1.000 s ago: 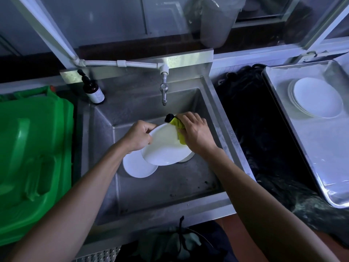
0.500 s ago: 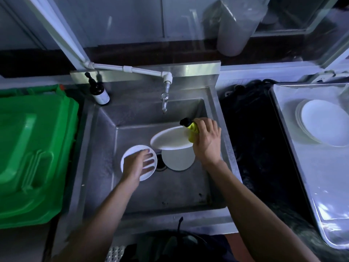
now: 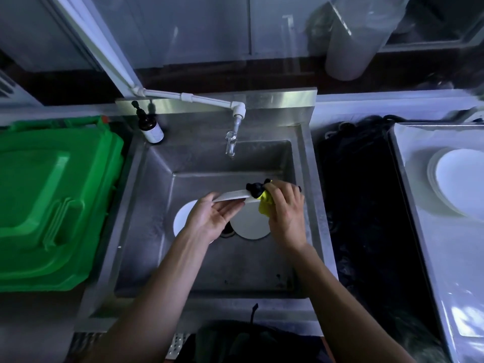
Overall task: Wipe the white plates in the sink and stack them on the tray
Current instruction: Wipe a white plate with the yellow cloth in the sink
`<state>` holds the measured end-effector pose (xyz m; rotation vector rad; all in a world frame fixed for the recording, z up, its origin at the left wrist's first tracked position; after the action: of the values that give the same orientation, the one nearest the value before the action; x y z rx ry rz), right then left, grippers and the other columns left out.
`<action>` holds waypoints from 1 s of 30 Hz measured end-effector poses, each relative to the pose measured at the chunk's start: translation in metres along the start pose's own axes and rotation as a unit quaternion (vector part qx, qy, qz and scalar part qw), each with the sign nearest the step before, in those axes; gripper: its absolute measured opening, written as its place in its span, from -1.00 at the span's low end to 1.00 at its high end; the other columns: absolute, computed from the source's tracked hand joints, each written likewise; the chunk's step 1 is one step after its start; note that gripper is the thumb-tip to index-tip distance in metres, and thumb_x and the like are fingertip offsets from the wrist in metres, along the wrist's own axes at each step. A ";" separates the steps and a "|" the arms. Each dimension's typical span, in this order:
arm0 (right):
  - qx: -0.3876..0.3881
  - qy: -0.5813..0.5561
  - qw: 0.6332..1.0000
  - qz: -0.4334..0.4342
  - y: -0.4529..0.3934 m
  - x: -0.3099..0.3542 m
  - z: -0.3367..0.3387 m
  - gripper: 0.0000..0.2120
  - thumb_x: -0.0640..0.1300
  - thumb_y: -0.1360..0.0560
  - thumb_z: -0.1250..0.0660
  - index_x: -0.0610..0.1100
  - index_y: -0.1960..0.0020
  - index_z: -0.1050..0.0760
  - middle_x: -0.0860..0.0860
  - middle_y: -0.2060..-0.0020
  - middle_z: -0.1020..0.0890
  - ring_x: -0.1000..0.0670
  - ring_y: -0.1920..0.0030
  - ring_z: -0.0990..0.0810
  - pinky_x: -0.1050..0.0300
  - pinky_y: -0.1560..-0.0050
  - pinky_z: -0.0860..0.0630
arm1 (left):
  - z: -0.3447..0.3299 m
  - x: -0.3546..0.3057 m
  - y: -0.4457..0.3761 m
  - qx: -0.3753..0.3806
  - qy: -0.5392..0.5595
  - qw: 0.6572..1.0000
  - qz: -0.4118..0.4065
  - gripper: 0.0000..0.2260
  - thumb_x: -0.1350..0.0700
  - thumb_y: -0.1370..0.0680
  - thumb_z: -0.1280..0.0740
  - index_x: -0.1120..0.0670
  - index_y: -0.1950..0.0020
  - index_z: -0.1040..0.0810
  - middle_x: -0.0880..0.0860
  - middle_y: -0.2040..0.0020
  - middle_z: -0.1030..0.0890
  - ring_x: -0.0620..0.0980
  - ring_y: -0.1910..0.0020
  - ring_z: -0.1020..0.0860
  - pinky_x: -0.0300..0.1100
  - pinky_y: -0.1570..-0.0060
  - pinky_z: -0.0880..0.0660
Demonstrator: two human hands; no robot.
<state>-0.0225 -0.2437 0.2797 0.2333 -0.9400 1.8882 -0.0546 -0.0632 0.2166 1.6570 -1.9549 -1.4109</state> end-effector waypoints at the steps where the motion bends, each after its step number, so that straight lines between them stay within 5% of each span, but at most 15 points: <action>1: 0.014 -0.007 1.000 0.011 0.003 -0.003 0.000 -0.55 -0.40 -0.43 -0.35 -0.19 -0.30 -0.50 -0.12 -0.20 -0.56 -0.21 -0.13 -0.51 -0.16 -0.07 -0.45 | 0.000 0.001 0.000 -0.007 -0.001 1.000 -0.008 -0.79 0.26 -0.64 -0.26 0.36 -0.21 -0.48 0.42 -0.11 -0.64 0.35 0.04 -0.69 0.09 0.29 -0.66; 5: 0.075 -0.021 0.997 0.023 0.018 -0.014 -0.003 -0.53 -0.35 -0.46 -0.44 -0.19 -0.36 -0.51 -0.13 -0.25 -0.55 -0.22 -0.17 -0.52 -0.17 -0.10 -0.48 | 0.003 0.001 -0.001 -0.049 -0.023 0.998 -0.043 -0.92 0.34 -0.60 -0.29 0.27 -0.08 -0.48 0.29 -0.04 -0.58 0.25 -0.03 -0.64 0.09 0.31 -0.66; 8: 0.130 -0.034 0.990 0.038 0.025 -0.016 -0.009 -0.46 -0.31 -0.47 -0.46 -0.18 -0.43 -0.46 -0.13 -0.30 -0.53 -0.23 -0.20 -0.52 -0.21 -0.12 -0.50 | 0.004 0.002 -0.002 -0.065 -0.063 0.994 -0.068 -0.92 0.36 -0.58 -0.29 0.26 -0.05 -0.52 0.26 -0.06 -0.59 0.25 -0.14 -0.60 0.20 0.14 -0.65; 13: 0.194 -0.152 0.968 -0.052 0.028 -0.010 -0.017 -0.53 -0.18 -0.55 -0.36 -0.03 -0.44 -0.40 -0.01 -0.34 -0.51 -0.08 -0.30 -0.44 -0.07 -0.31 -0.43 | 0.002 0.011 0.002 -0.044 -0.118 0.988 -0.084 -0.73 0.32 -0.62 -0.25 0.31 -0.32 -0.52 0.32 -0.22 -0.61 0.27 -0.23 -0.61 0.15 0.06 -0.62; 17: 0.177 -0.196 0.958 -0.115 0.022 -0.006 -0.014 -0.63 -0.15 -0.51 -0.38 0.04 -0.30 -0.52 0.12 -0.31 -0.54 0.04 -0.27 -0.46 0.09 -0.22 -0.46 | 0.003 0.017 0.007 -0.019 -0.109 0.989 -0.095 -0.66 0.27 -0.64 -0.23 0.31 -0.41 -0.48 0.31 -0.32 -0.57 0.28 -0.32 -0.55 0.21 -0.24 -0.53; 20: 0.168 -0.207 0.957 -0.112 0.018 0.003 -0.012 -0.67 -0.14 -0.52 -0.38 0.06 -0.26 -0.59 0.13 -0.33 -0.55 0.09 -0.28 -0.45 0.17 -0.17 -0.42 | 0.004 0.023 0.014 -0.011 -0.085 0.991 -0.098 -0.66 0.22 -0.66 -0.22 0.29 -0.41 -0.49 0.29 -0.33 -0.58 0.22 -0.21 -0.62 0.11 -0.20 -0.57; 23: 0.180 -0.213 0.954 -0.112 0.015 0.007 -0.015 -0.65 -0.14 -0.55 -0.34 0.09 -0.30 -0.57 0.12 -0.37 -0.52 0.05 -0.35 -0.46 0.10 -0.24 -0.46 | 0.002 0.024 0.018 -0.006 -0.075 0.992 -0.098 -0.66 0.18 -0.67 -0.21 0.26 -0.41 -0.50 0.26 -0.30 -0.60 0.17 -0.14 -0.66 0.01 -0.02 -0.63; 26: 0.167 -0.215 0.958 -0.085 0.007 0.013 -0.013 -0.67 -0.21 -0.54 -0.35 -0.02 -0.28 -0.59 0.03 -0.35 -0.55 -0.03 -0.32 -0.51 0.01 -0.25 -0.50 | -0.001 0.021 0.020 0.011 -0.067 0.992 -0.104 -0.66 0.14 -0.68 -0.19 0.26 -0.41 -0.50 0.26 -0.30 -0.61 0.21 -0.26 -0.60 0.07 -0.16 -0.57; 30: 0.157 -0.113 0.981 0.017 0.005 0.034 -0.017 -0.70 -0.14 -0.59 -0.30 -0.09 -0.30 -0.59 -0.04 -0.36 -0.56 -0.17 -0.35 -0.51 -0.11 -0.29 -0.44 | -0.004 0.017 0.022 0.017 -0.059 0.992 -0.109 -0.64 0.09 -0.70 -0.16 0.24 -0.42 -0.50 0.22 -0.30 -0.61 0.15 -0.19 -0.63 0.01 -0.19 -0.54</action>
<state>-0.0406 -0.2099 0.2837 0.6353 -0.7912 2.0691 -0.0723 -0.0821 0.2287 1.8918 -1.9169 -1.5943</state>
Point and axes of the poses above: each hand's wrist, its own y-axis away from the middle knuckle, its own z-axis out of the back of the hand, x = y × z, the point moved 8 cm from there along -y, towards the middle knuckle
